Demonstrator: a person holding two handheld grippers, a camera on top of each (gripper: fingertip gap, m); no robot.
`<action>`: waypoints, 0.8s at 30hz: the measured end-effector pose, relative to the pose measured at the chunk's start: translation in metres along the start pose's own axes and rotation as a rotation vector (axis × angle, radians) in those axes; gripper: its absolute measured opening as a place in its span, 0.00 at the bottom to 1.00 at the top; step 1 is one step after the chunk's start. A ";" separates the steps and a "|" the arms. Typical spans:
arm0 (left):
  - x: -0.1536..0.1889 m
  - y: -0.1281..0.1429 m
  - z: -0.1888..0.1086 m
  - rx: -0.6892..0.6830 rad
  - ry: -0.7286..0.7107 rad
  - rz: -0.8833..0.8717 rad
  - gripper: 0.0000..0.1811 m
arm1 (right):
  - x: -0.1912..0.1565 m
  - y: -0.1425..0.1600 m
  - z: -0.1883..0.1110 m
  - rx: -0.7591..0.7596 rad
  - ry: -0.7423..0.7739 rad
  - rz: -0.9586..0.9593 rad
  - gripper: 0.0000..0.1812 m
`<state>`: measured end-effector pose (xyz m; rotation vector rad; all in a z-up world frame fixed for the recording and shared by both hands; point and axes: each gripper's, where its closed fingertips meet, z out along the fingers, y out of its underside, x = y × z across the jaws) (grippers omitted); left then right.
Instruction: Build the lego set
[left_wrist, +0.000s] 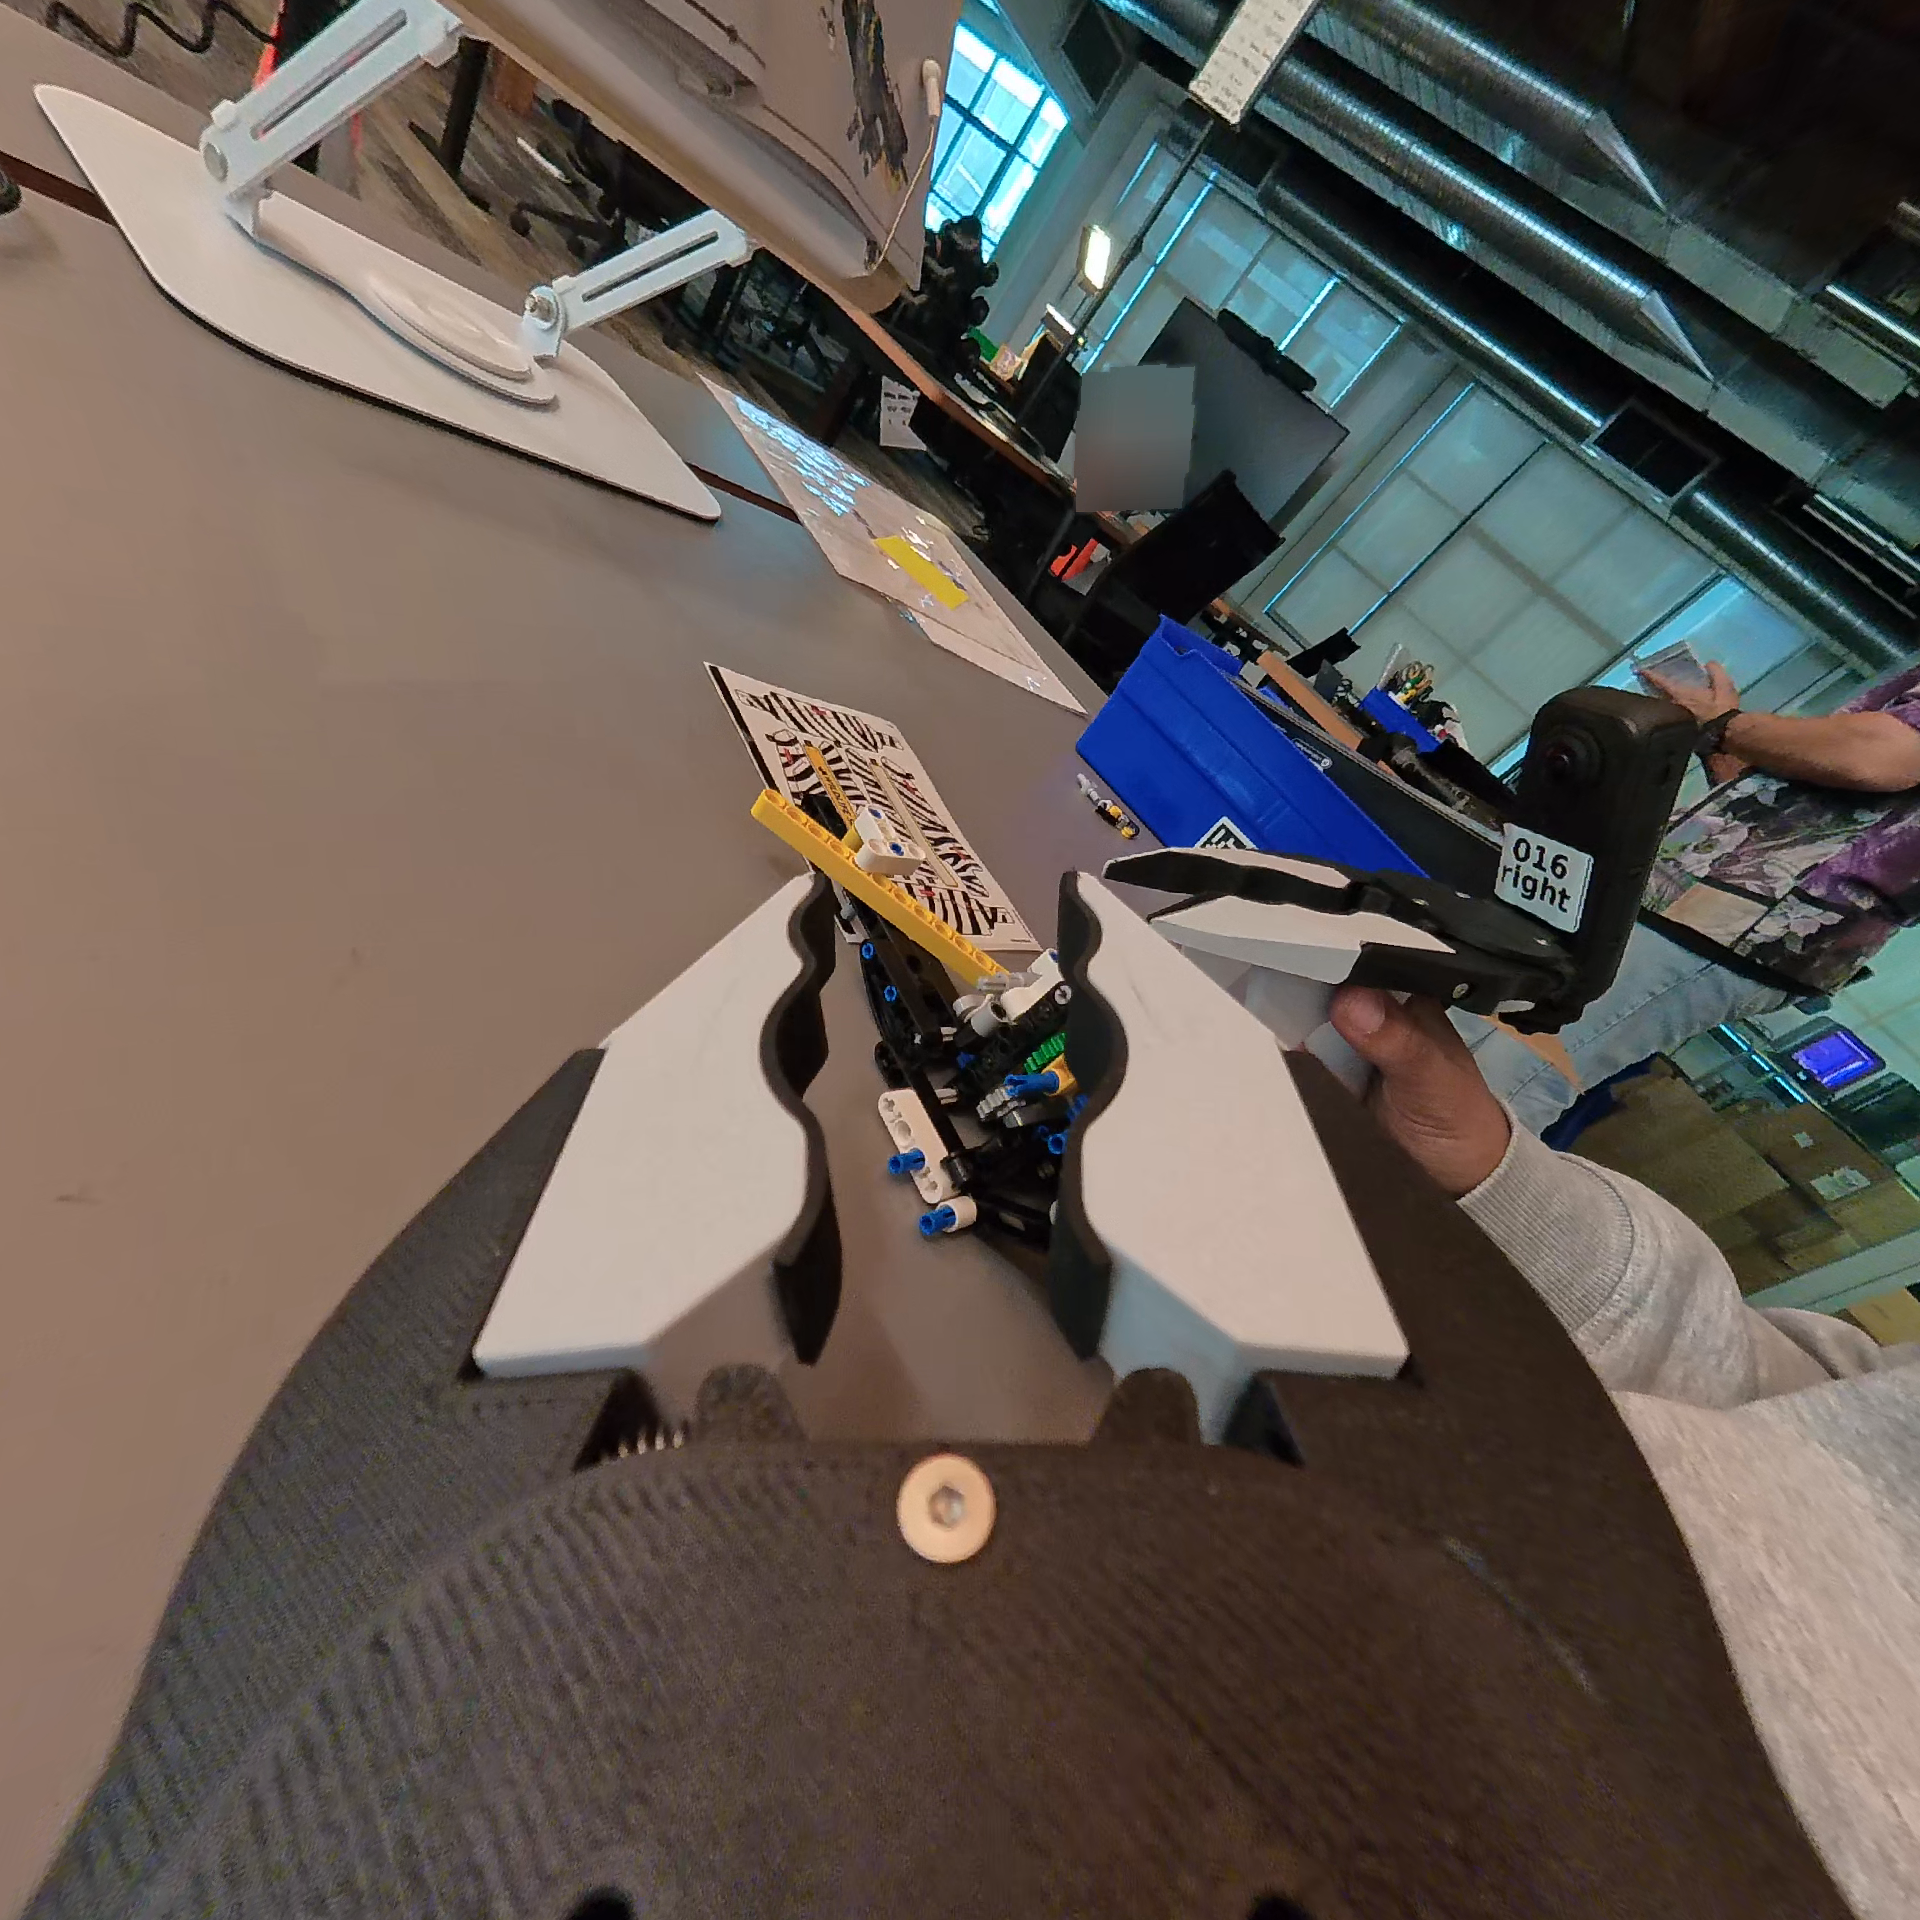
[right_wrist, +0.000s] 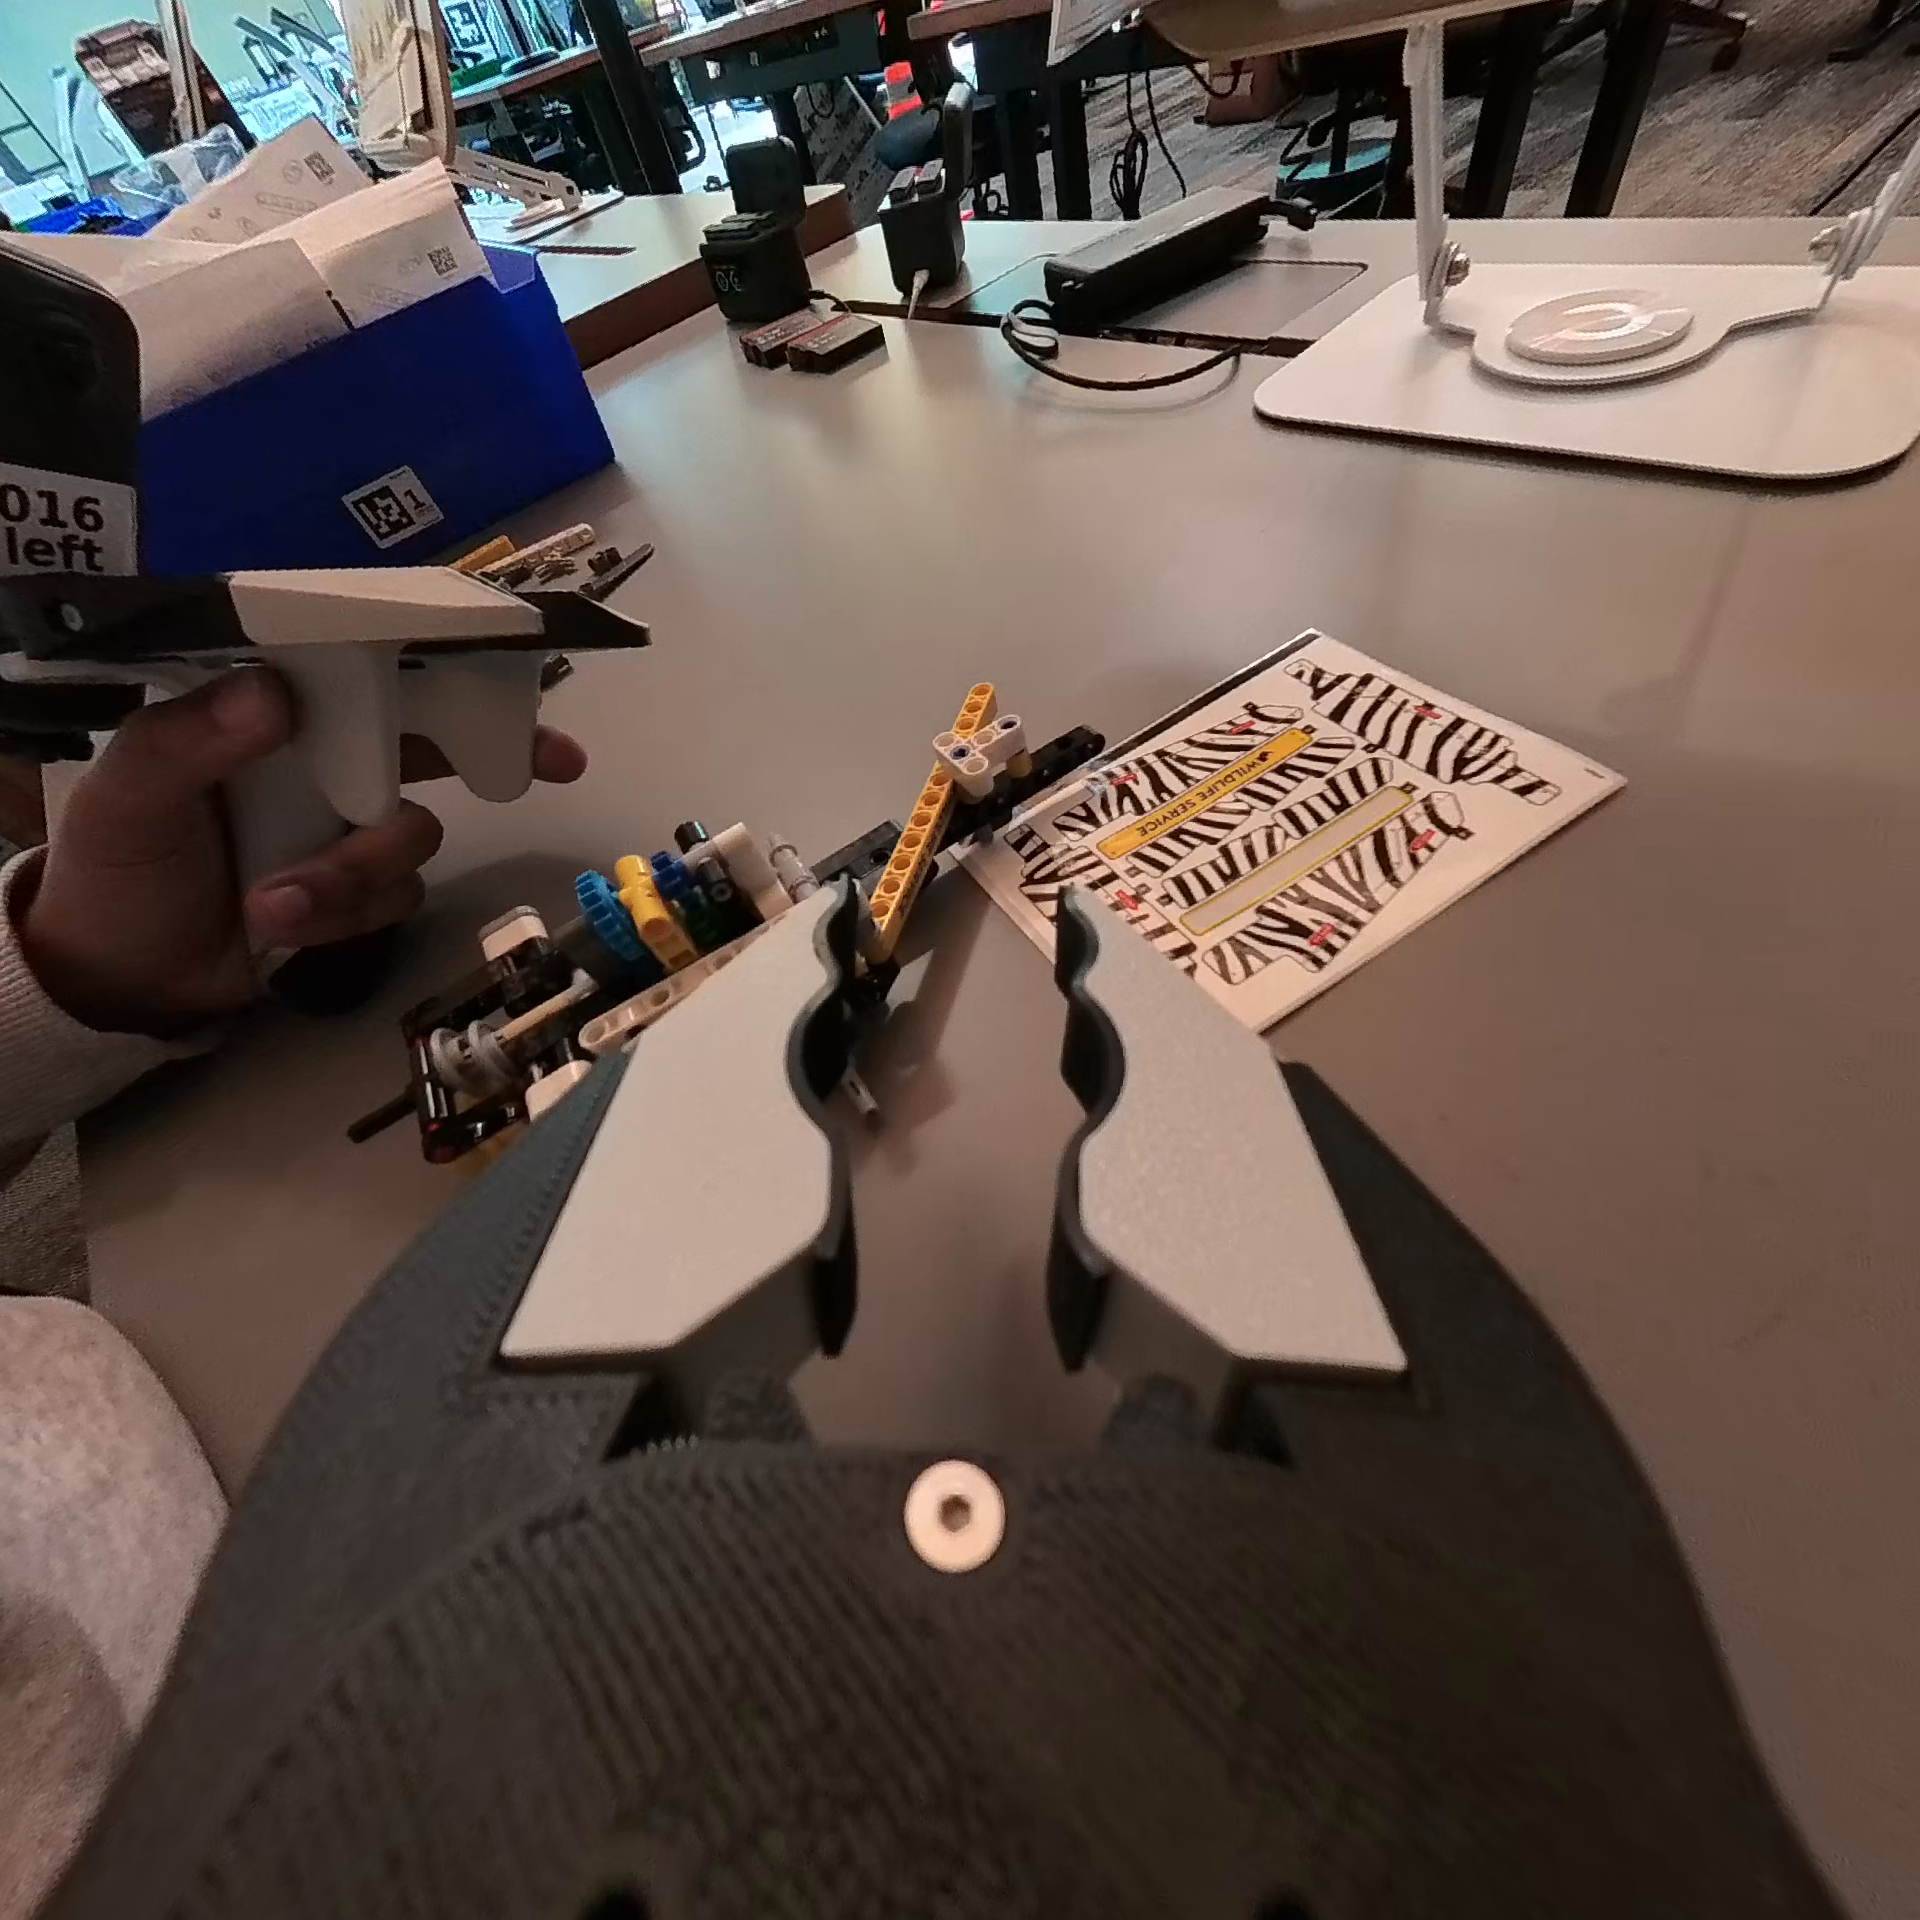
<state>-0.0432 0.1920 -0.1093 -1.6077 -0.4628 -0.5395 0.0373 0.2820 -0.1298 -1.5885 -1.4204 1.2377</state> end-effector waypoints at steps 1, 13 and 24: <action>0.000 0.000 0.000 0.000 0.000 0.000 0.23 | 0.000 0.000 0.000 -0.001 0.000 0.000 0.20; 0.000 0.000 0.000 0.003 -0.001 -0.007 0.23 | 0.001 0.000 0.000 0.000 0.000 0.006 0.21; 0.008 -0.013 -0.021 0.149 -0.044 0.069 0.21 | -0.039 0.001 -0.004 -0.092 -0.052 0.209 0.36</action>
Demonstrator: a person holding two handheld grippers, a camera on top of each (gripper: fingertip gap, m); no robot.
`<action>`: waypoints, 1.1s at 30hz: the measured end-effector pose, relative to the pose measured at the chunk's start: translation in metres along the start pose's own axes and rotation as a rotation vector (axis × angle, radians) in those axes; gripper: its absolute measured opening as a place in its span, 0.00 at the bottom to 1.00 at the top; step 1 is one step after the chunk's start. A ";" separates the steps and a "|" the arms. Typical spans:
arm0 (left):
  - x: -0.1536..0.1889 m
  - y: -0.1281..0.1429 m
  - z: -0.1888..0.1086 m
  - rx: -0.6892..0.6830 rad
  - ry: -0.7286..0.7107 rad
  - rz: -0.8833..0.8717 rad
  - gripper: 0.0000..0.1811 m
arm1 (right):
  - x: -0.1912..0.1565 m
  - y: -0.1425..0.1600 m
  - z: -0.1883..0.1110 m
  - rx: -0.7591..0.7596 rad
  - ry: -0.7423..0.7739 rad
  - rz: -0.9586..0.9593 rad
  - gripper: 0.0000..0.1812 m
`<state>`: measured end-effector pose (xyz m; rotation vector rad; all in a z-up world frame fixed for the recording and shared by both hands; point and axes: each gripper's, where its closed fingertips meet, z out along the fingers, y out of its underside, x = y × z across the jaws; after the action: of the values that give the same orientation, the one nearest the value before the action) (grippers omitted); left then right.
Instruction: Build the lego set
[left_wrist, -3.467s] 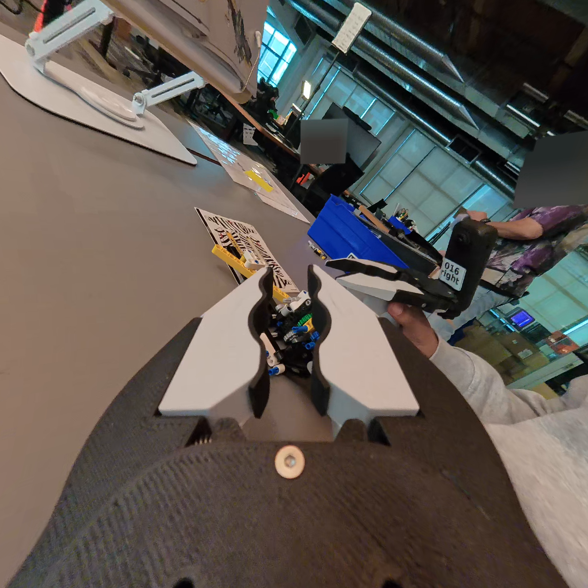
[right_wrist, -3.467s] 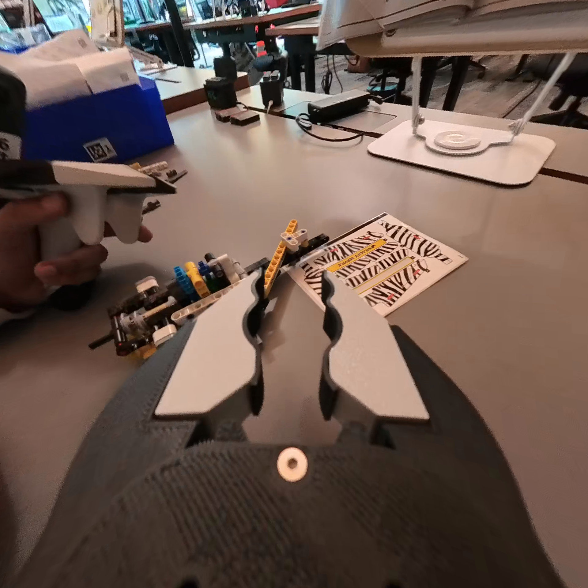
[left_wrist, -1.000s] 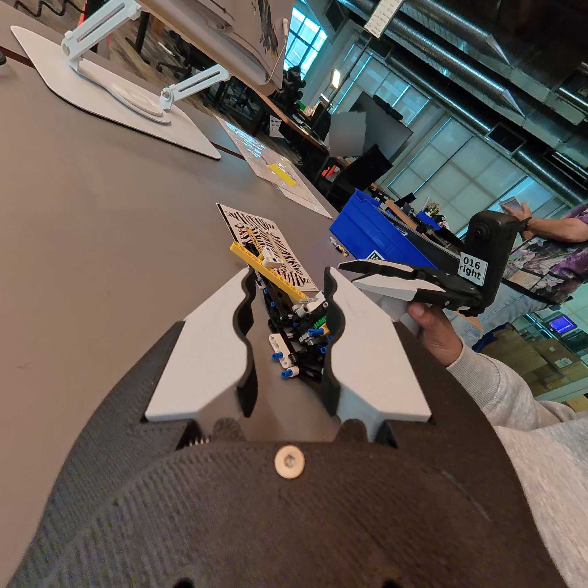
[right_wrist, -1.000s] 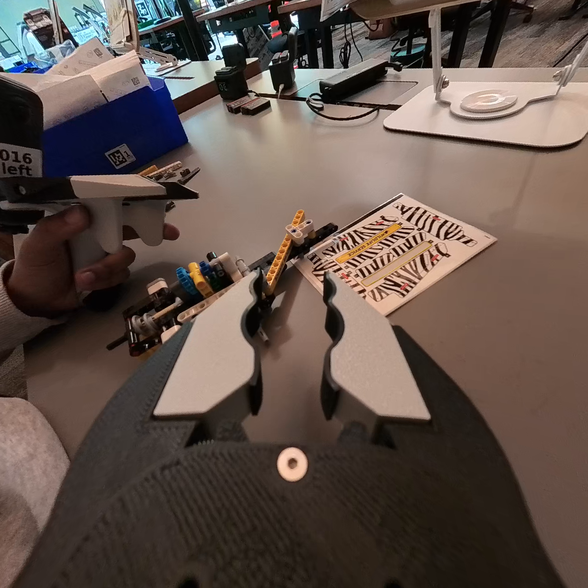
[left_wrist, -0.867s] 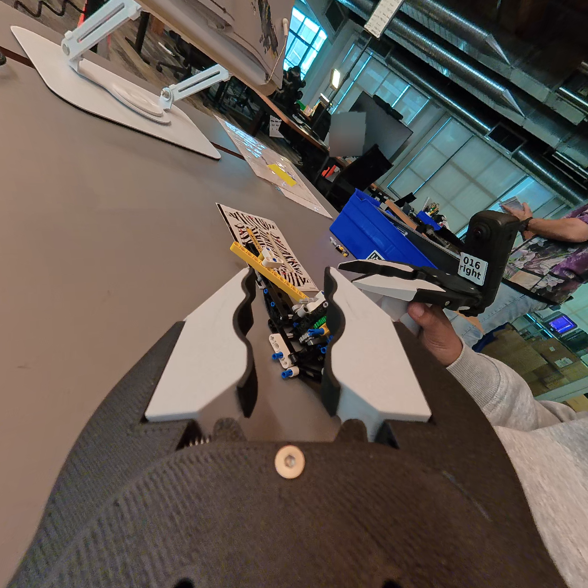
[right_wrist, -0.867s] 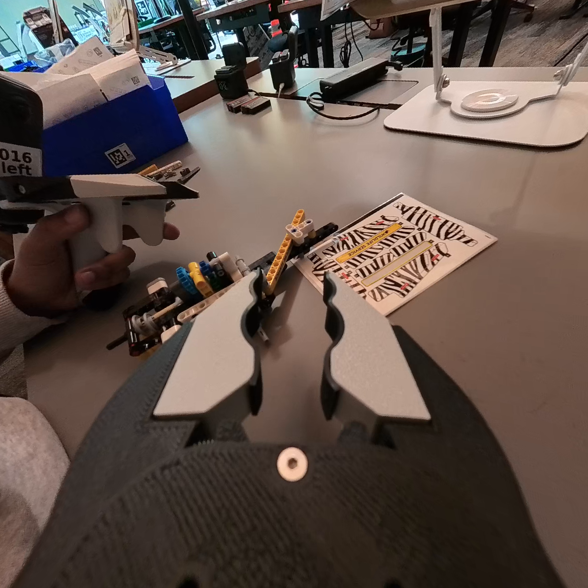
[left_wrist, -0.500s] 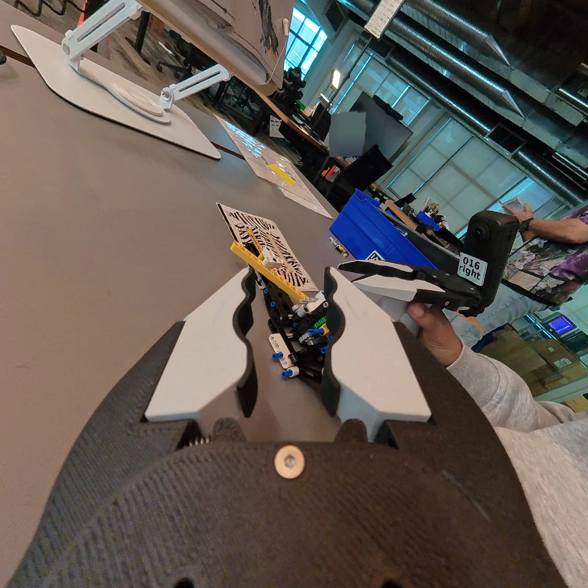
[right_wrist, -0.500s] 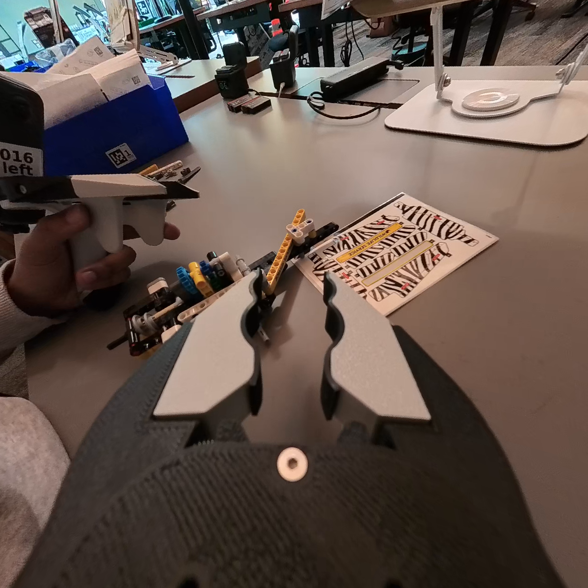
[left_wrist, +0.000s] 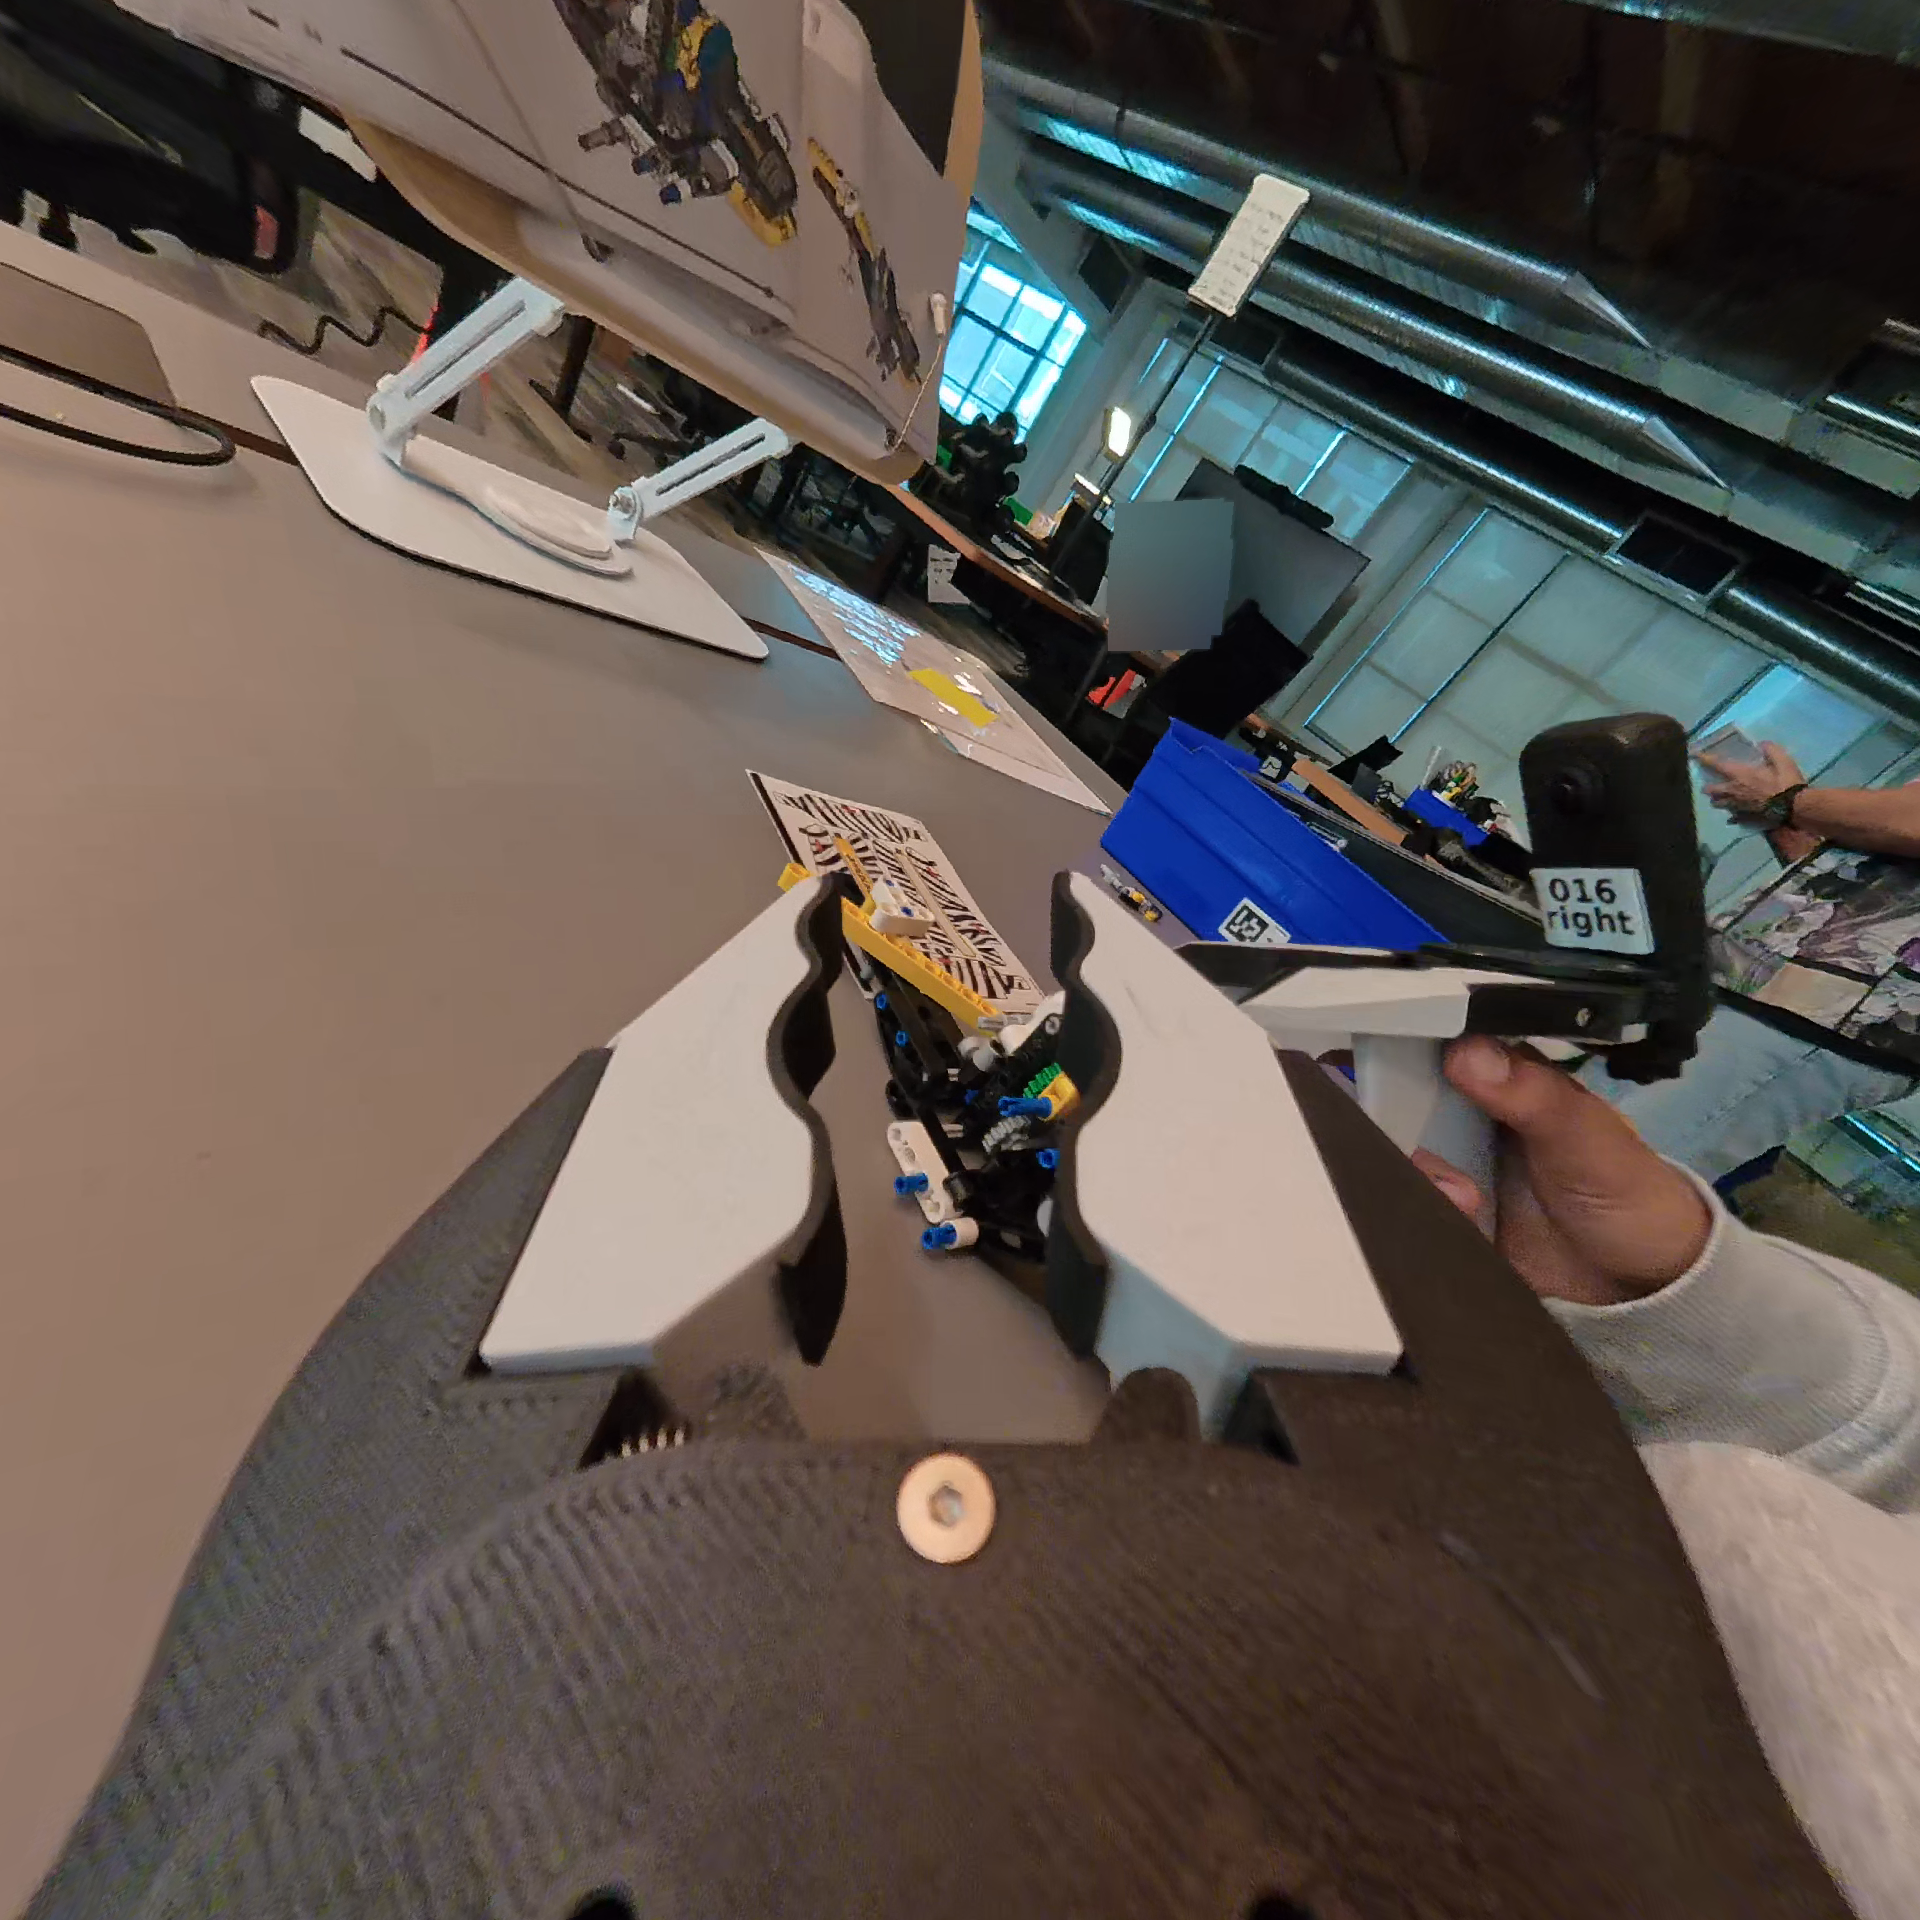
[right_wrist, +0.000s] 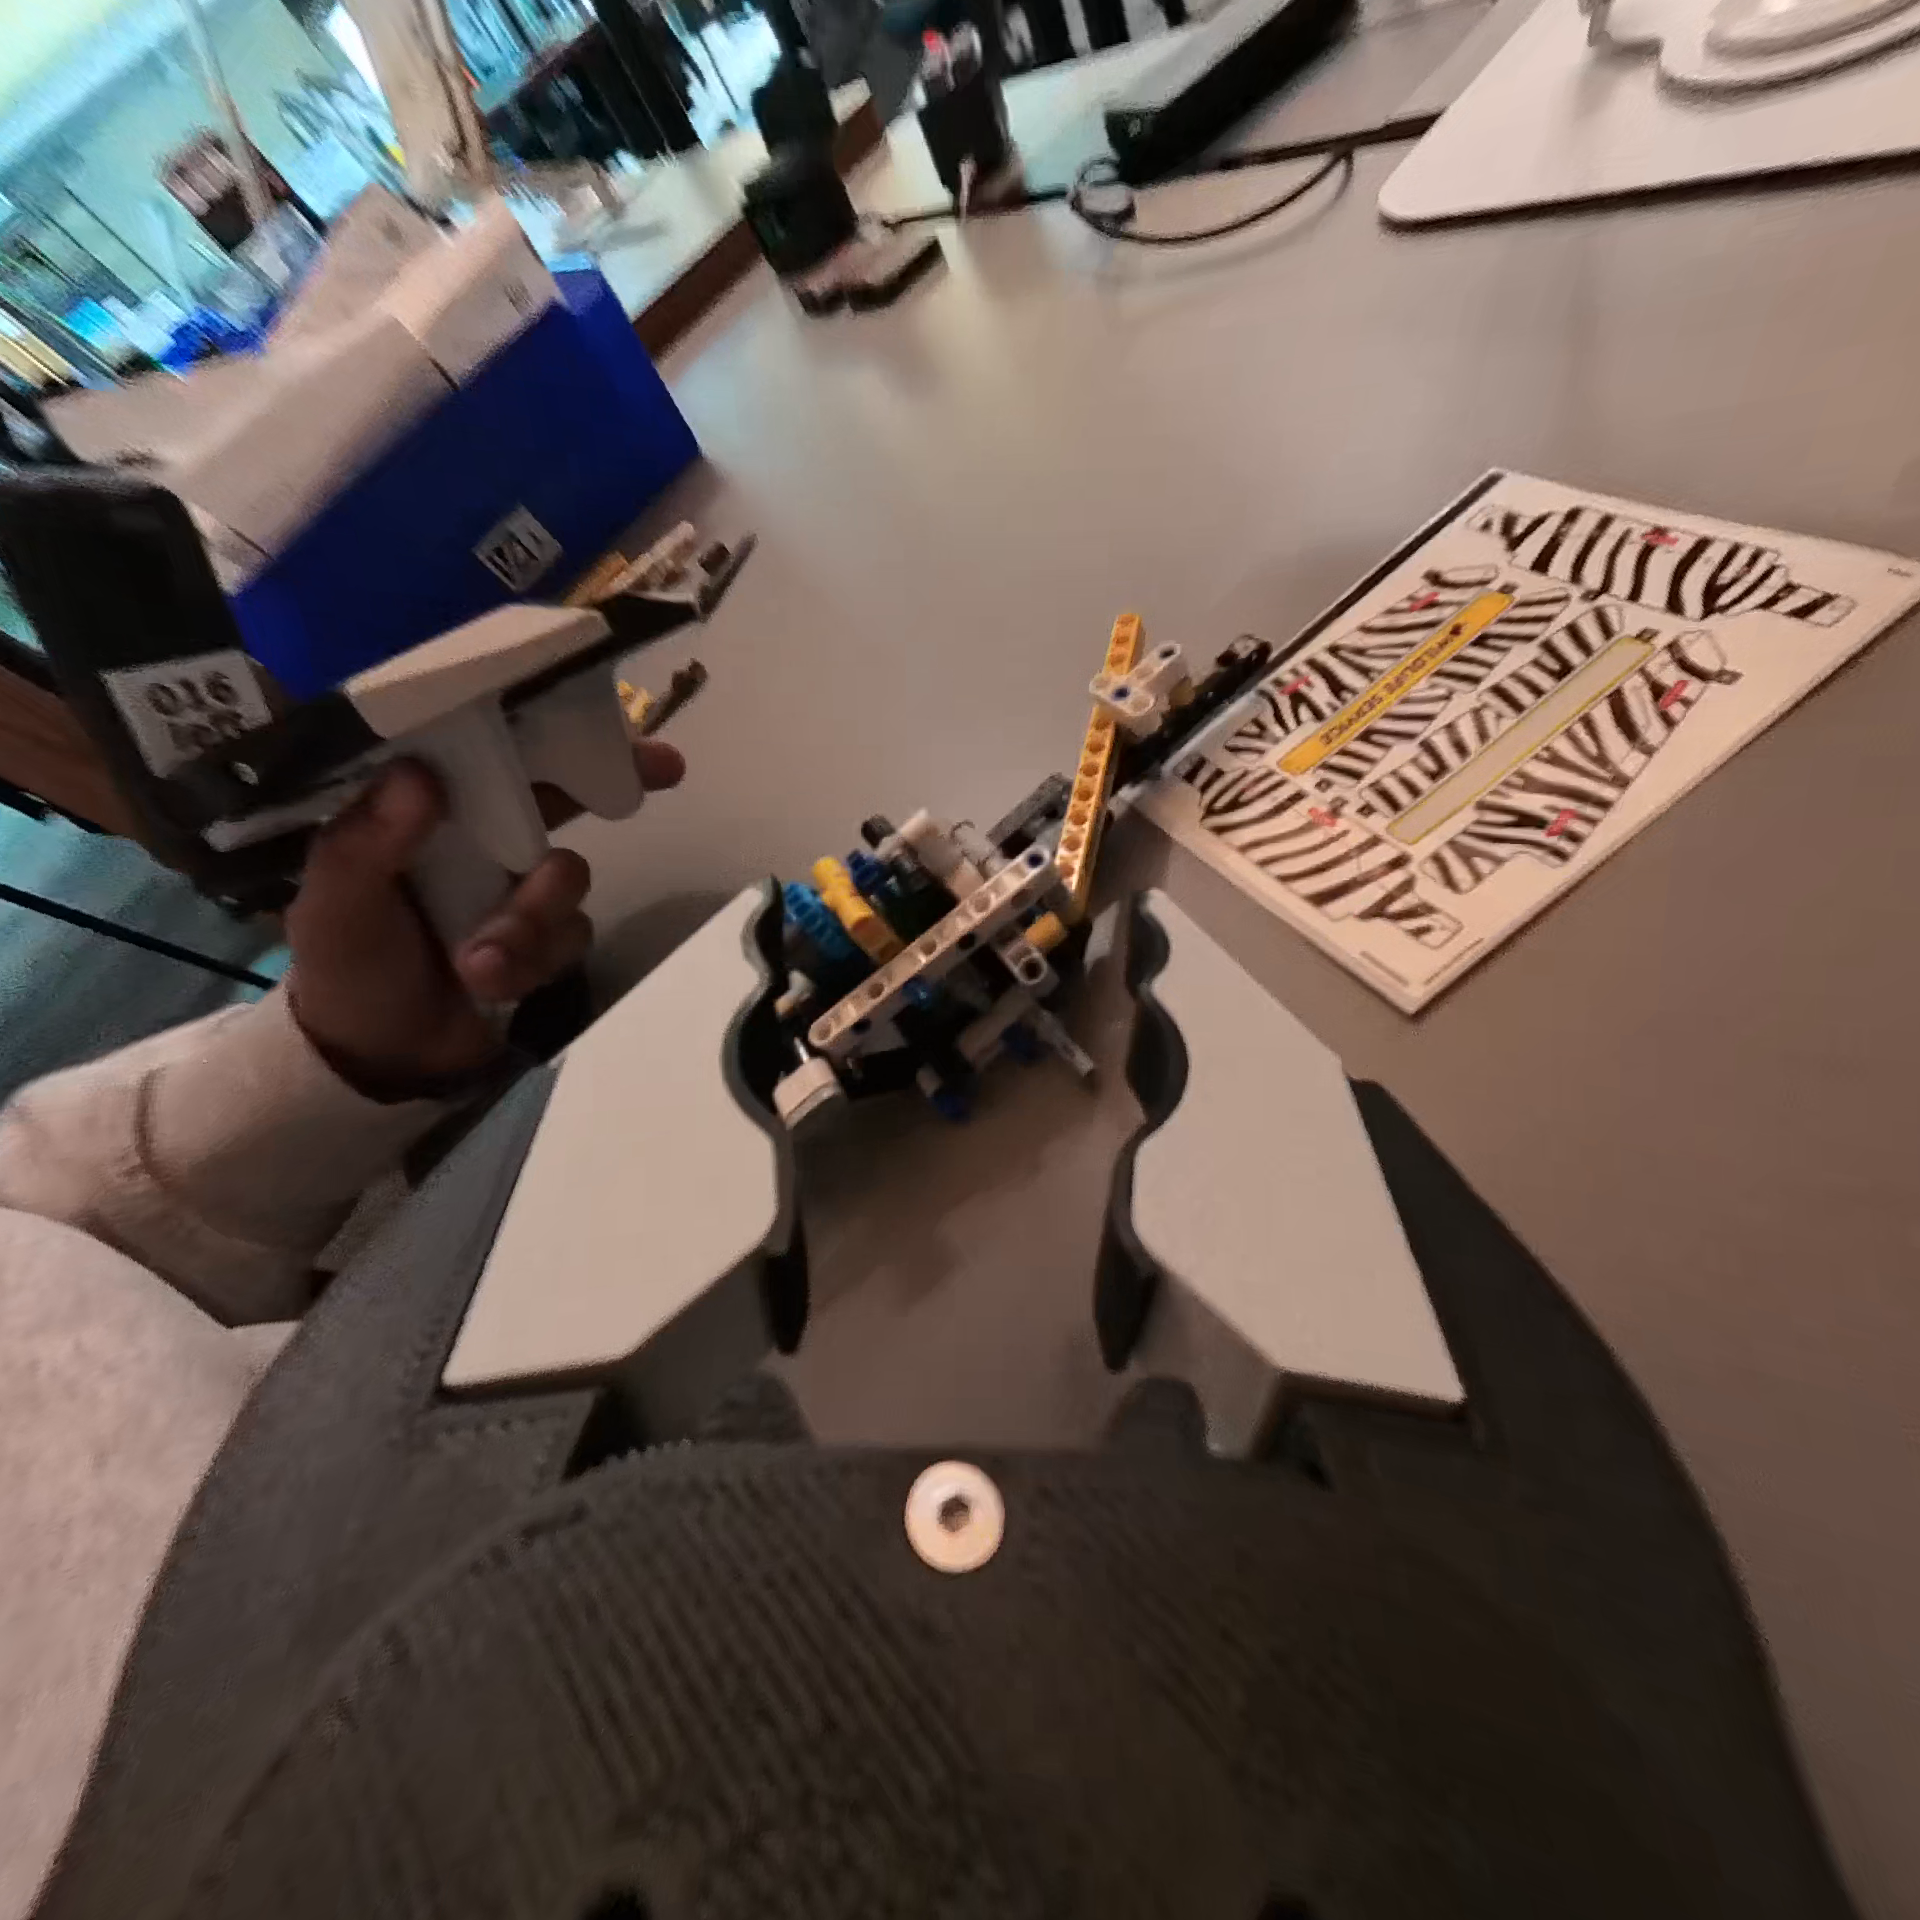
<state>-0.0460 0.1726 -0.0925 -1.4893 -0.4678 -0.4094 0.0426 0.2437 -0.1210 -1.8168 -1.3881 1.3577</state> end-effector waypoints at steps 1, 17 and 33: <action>0.002 0.000 -0.001 0.003 0.004 0.001 0.21 | -0.004 0.002 0.001 -0.021 0.030 -0.016 0.39; -0.005 -0.003 -0.011 0.029 0.018 -0.089 0.21 | -0.004 0.036 0.021 -0.334 0.301 -0.194 0.46; -0.034 -0.024 -0.027 0.159 -0.054 -0.202 0.20 | -0.022 -0.027 0.015 -0.271 0.217 -0.315 0.36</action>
<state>-0.0868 0.1440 -0.0907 -1.3063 -0.6817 -0.4797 0.0173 0.2315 -0.0955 -1.7513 -1.7130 0.8216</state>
